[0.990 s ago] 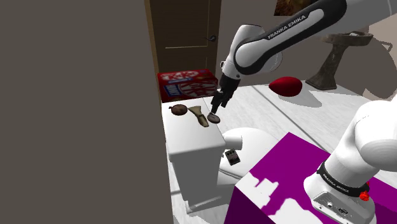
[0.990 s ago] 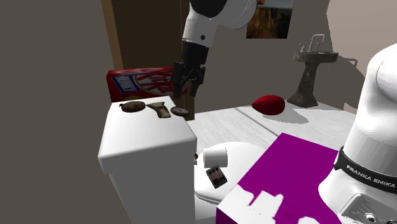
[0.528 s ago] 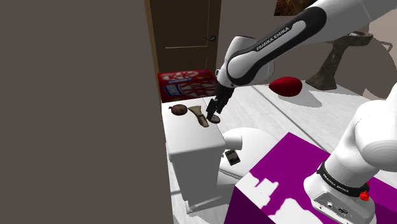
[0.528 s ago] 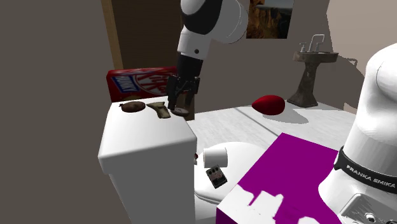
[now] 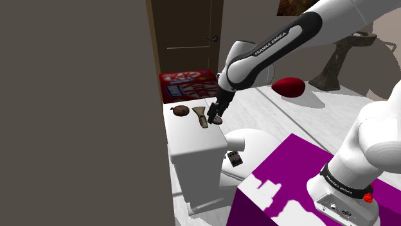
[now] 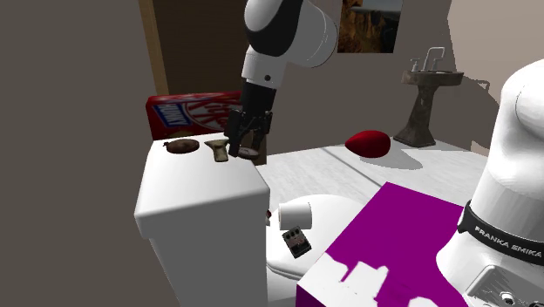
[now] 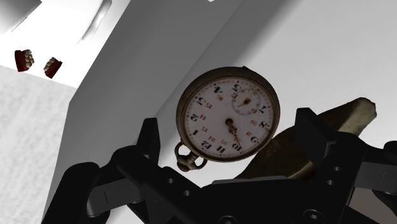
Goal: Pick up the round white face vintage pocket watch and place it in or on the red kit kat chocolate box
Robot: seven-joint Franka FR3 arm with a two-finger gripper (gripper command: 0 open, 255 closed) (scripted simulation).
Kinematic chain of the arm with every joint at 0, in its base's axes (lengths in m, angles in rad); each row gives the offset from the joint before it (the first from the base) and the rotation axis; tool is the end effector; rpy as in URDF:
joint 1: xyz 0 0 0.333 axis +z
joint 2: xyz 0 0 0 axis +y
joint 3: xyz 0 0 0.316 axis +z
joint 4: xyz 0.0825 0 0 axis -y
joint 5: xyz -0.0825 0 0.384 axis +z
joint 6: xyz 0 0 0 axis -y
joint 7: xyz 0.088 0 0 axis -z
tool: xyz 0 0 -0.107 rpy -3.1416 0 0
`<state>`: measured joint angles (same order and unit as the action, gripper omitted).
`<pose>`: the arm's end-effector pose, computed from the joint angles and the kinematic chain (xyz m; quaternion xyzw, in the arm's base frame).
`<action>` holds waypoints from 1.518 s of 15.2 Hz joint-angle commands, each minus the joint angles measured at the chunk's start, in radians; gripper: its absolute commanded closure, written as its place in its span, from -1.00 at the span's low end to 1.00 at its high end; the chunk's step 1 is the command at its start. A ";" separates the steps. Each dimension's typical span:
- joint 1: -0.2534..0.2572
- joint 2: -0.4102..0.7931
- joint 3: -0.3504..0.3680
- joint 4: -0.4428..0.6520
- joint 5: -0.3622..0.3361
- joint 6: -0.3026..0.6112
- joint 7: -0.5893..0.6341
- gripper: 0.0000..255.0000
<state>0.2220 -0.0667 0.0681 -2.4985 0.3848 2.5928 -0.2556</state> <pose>0.4592 0.1294 0.3238 -0.9840 -0.1149 -0.0773 0.1117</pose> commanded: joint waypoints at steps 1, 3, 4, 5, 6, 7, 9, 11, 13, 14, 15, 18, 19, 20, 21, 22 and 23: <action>0.000 0.000 0.000 0.000 0.000 0.000 0.000 -1.00; 0.000 0.000 0.000 0.000 0.000 0.000 0.000 1.00; 0.000 0.000 0.000 0.000 0.000 0.000 0.000 1.00; 0.000 0.000 0.000 0.000 0.000 0.000 0.000 1.00; 0.000 0.000 0.000 0.000 0.000 0.000 0.000 1.00; 0.000 0.000 0.000 0.000 0.000 0.000 0.000 1.00; 0.000 0.000 0.000 0.000 0.000 0.000 0.000 1.00; 0.000 0.000 0.000 0.000 0.000 0.000 0.000 1.00; -0.003 -0.022 -0.001 0.007 -0.013 -0.028 0.014 1.00; -0.004 -0.032 -0.001 0.011 -0.020 -0.041 0.020 1.00; -0.005 -0.042 -0.001 0.015 -0.026 -0.055 0.027 1.00; -0.010 -0.072 -0.002 0.028 -0.042 -0.097 0.044 1.00; -0.011 -0.081 -0.002 0.033 -0.047 -0.111 0.050 1.00; -0.012 -0.090 -0.002 0.039 -0.052 -0.125 0.055 1.00; -0.013 -0.099 -0.002 0.044 -0.056 -0.140 0.060 1.00; -0.015 -0.108 -0.002 0.050 -0.061 -0.154 0.065 1.00; -0.016 -0.116 -0.002 0.056 -0.065 -0.168 0.070 1.00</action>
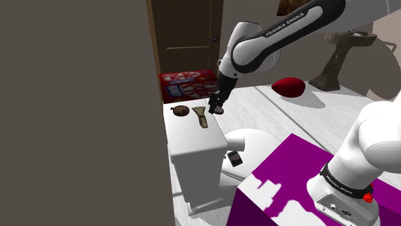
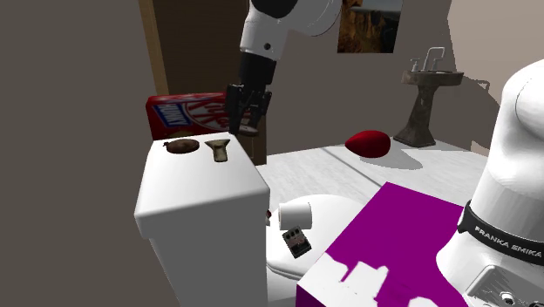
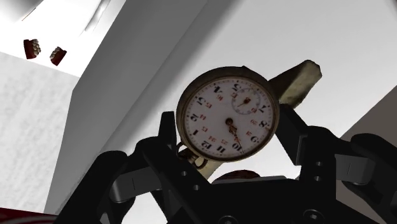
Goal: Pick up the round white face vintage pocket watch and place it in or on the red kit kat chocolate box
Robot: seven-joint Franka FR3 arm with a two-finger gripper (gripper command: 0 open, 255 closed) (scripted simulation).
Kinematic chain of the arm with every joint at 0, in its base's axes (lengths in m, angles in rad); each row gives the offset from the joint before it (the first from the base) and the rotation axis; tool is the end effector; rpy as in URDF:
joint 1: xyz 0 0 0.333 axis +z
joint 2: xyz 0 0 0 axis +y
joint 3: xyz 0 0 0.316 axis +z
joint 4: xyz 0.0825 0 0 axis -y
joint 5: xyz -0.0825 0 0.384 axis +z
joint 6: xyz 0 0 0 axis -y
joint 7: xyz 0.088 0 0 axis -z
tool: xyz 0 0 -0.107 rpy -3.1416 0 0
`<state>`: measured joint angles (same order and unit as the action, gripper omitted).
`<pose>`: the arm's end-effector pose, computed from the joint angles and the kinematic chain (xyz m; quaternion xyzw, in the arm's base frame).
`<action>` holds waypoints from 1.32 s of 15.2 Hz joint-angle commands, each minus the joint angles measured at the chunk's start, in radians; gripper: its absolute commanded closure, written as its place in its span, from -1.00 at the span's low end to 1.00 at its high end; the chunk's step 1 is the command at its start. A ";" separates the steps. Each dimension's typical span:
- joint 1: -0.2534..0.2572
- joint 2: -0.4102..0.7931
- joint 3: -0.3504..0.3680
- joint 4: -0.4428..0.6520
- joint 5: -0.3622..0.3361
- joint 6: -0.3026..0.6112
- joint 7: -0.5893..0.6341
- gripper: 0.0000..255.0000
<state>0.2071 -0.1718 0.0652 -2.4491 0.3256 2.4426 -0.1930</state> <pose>0.4596 0.1289 0.3807 -0.9840 -0.1149 -0.0776 0.1118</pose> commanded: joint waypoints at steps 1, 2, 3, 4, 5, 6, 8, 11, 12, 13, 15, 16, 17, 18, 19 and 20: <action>-0.002 -0.019 0.000 0.013 -0.010 -0.031 0.012 1.00; -0.003 -0.027 0.000 0.019 -0.014 -0.045 0.017 1.00; -0.005 -0.034 0.000 0.026 -0.017 -0.059 0.021 1.00; -0.006 -0.042 0.000 0.033 -0.021 -0.073 0.026 1.00; -0.007 -0.049 0.000 0.040 -0.024 -0.087 0.030 1.00; -0.008 -0.056 0.000 0.047 -0.028 -0.101 0.034 1.00; -0.010 -0.069 -0.001 0.063 -0.034 -0.129 0.042 1.00; -0.012 -0.086 -0.002 0.087 -0.043 -0.170 0.053 1.00; -0.013 -0.091 -0.002 0.096 -0.045 -0.184 0.057 1.00; -0.014 -0.097 -0.002 0.105 -0.048 -0.198 0.060 1.00; -0.016 -0.106 -0.003 0.123 -0.053 -0.225 0.067 1.00; -0.016 -0.110 -0.003 0.132 -0.055 -0.239 0.070 1.00; -0.017 -0.115 -0.003 0.142 -0.057 -0.252 0.074 1.00; -0.018 -0.119 -0.004 0.152 -0.060 -0.266 0.077 1.00; -0.018 -0.122 -0.004 0.162 -0.062 -0.279 0.080 1.00; -0.019 -0.126 -0.004 0.172 -0.064 -0.293 0.083 1.00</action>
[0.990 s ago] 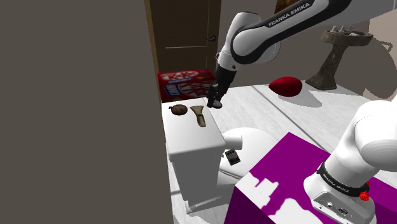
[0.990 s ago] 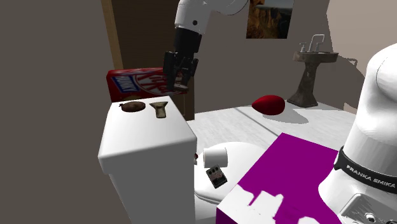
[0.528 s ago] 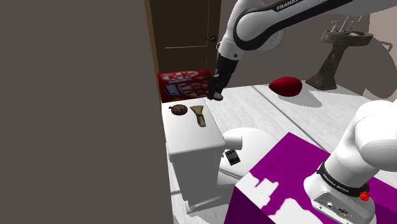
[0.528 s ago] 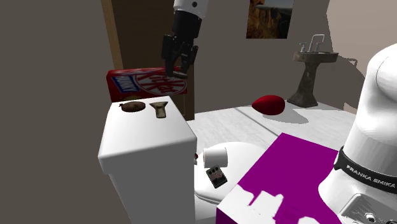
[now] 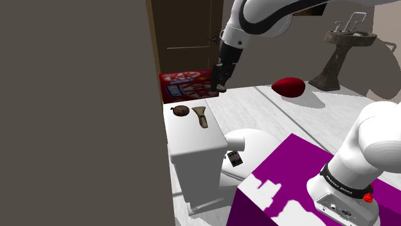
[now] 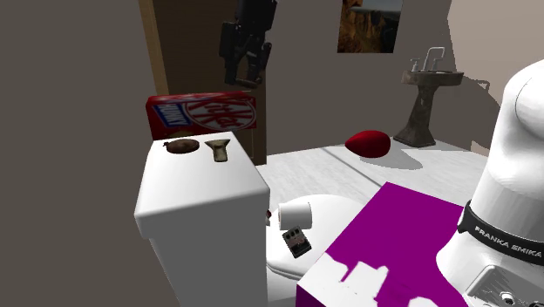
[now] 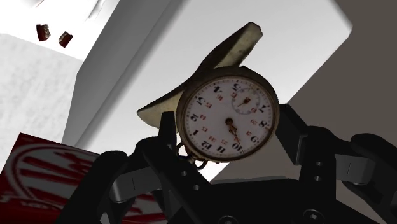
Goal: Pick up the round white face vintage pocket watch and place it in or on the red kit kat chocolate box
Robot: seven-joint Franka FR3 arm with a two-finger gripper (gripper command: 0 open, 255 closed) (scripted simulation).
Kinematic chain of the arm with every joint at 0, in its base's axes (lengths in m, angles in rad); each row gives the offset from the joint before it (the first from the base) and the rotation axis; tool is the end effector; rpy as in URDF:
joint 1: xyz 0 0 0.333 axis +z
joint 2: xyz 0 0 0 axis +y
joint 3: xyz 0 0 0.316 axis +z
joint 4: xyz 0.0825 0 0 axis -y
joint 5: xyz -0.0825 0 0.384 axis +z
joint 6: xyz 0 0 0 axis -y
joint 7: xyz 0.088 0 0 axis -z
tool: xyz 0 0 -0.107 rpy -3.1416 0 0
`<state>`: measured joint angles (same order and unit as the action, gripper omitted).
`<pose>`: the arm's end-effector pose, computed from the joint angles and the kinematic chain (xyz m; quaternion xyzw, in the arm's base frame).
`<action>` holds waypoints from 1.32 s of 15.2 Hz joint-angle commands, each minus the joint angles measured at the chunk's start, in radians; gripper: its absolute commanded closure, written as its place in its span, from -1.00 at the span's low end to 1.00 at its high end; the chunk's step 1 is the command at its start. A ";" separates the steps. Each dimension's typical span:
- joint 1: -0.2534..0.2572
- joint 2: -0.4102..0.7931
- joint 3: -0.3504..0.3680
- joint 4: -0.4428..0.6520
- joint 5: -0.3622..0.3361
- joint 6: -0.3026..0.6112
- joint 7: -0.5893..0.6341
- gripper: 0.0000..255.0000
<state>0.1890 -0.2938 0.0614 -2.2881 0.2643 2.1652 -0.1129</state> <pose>0.4592 0.1296 0.4871 -0.9840 -0.1149 -0.0776 0.1117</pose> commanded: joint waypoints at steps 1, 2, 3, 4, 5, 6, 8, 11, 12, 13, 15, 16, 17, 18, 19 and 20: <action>-0.001 -0.007 -0.001 0.022 -0.004 -0.029 0.006 1.00; -0.002 -0.008 -0.001 0.027 -0.005 -0.036 0.008 1.00; -0.006 0.028 -0.008 0.064 -0.008 -0.038 -0.002 1.00; -0.011 0.064 -0.015 0.101 -0.010 -0.041 -0.011 1.00; -0.015 0.101 -0.021 0.140 -0.012 -0.045 -0.020 1.00; -0.019 0.137 -0.027 0.180 -0.014 -0.050 -0.028 1.00; -0.027 0.210 -0.039 0.263 -0.016 -0.064 -0.044 1.00; -0.041 0.322 -0.053 0.398 -0.017 -0.093 -0.065 1.00; -0.045 0.360 -0.057 0.446 -0.017 -0.105 -0.071 1.00; -0.050 0.398 -0.061 0.496 -0.017 -0.119 -0.077 1.00; -0.060 0.477 -0.068 0.603 -0.016 -0.149 -0.087 1.00; -0.065 0.518 -0.071 0.659 -0.016 -0.166 -0.091 1.00; -0.070 0.560 -0.074 0.719 -0.016 -0.185 -0.095 1.00; -0.076 0.604 -0.076 0.782 -0.015 -0.206 -0.098 1.00; -0.081 0.650 -0.078 0.849 -0.015 -0.229 -0.100 1.00; -0.088 0.697 -0.079 0.921 -0.015 -0.254 -0.101 1.00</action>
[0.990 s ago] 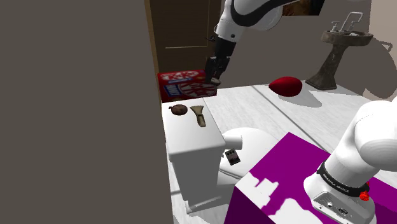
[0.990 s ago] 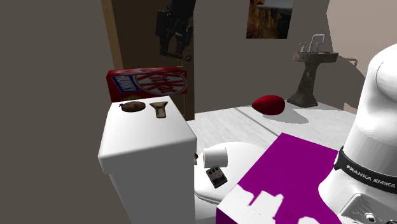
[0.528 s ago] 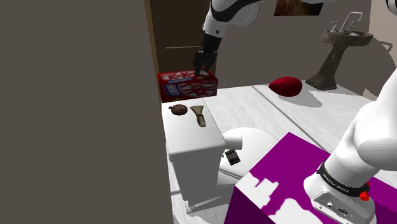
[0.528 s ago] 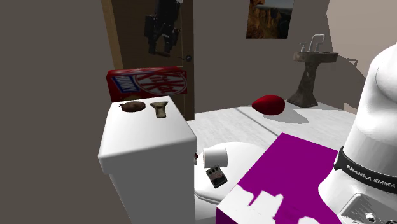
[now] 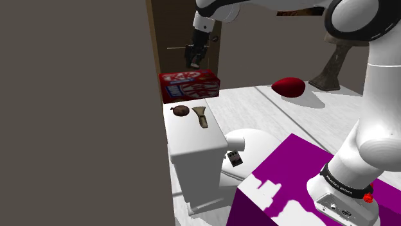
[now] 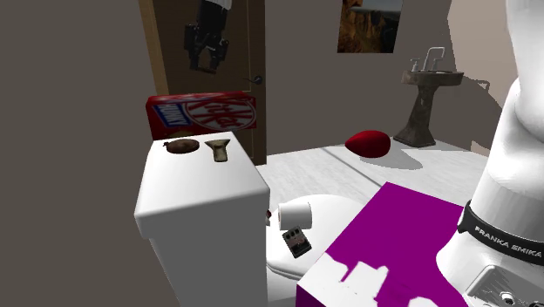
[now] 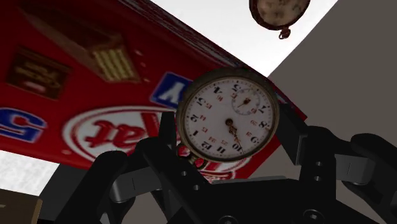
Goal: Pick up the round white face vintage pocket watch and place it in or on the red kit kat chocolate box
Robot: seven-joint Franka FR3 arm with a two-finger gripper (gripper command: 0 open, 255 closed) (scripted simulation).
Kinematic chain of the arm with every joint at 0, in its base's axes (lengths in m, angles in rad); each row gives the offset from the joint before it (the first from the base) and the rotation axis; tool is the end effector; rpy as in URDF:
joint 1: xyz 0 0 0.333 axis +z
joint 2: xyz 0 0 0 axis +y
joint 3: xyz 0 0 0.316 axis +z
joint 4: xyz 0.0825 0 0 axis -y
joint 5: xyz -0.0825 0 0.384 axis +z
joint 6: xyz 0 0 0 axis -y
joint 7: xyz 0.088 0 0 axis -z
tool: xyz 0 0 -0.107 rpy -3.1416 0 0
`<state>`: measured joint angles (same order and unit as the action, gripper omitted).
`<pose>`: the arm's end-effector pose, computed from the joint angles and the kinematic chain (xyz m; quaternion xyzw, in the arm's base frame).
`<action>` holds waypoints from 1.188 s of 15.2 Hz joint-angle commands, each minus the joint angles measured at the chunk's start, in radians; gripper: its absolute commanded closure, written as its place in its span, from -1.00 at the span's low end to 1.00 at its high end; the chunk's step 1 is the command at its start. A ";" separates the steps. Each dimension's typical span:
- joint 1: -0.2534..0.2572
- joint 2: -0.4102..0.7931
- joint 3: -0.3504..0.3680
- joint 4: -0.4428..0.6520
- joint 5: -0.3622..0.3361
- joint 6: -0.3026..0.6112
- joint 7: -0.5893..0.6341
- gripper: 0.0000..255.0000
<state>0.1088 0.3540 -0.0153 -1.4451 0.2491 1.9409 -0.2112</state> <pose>0.6776 0.0819 0.5027 -0.9841 -0.1147 -0.0771 0.1118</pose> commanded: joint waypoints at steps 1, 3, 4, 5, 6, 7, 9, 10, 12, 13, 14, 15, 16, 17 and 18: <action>-0.014 0.101 -0.004 0.157 0.000 -0.058 -0.003 1.00; -0.028 0.216 -0.004 0.340 0.000 -0.127 0.001 1.00; -0.036 0.290 -0.004 0.461 -0.001 -0.174 0.006 1.00; -0.036 0.286 -0.003 0.441 -0.001 -0.159 0.002 1.00; -0.035 0.282 -0.003 0.420 0.000 -0.143 -0.001 1.00; -0.035 0.278 -0.003 0.401 0.001 -0.128 -0.005 1.00; -0.034 0.274 -0.003 0.367 0.003 -0.099 -0.011 1.00; -0.033 0.272 -0.003 0.351 0.004 -0.084 -0.014 1.00; -0.032 0.269 -0.003 0.320 0.005 -0.057 -0.021 1.00; -0.032 0.269 -0.003 0.306 0.006 -0.043 -0.024 1.00; -0.031 0.268 -0.002 0.292 0.007 -0.030 -0.027 1.00; -0.031 0.268 -0.002 0.279 0.008 -0.017 -0.030 1.00; -0.031 0.269 -0.002 0.266 0.009 -0.005 -0.033 1.00; -0.030 0.269 -0.002 0.254 0.010 0.008 -0.036 1.00; -0.030 0.271 -0.001 0.241 0.012 0.022 -0.039 1.00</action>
<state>0.0791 0.6247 -0.0169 -1.1909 0.2594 1.9494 -0.2466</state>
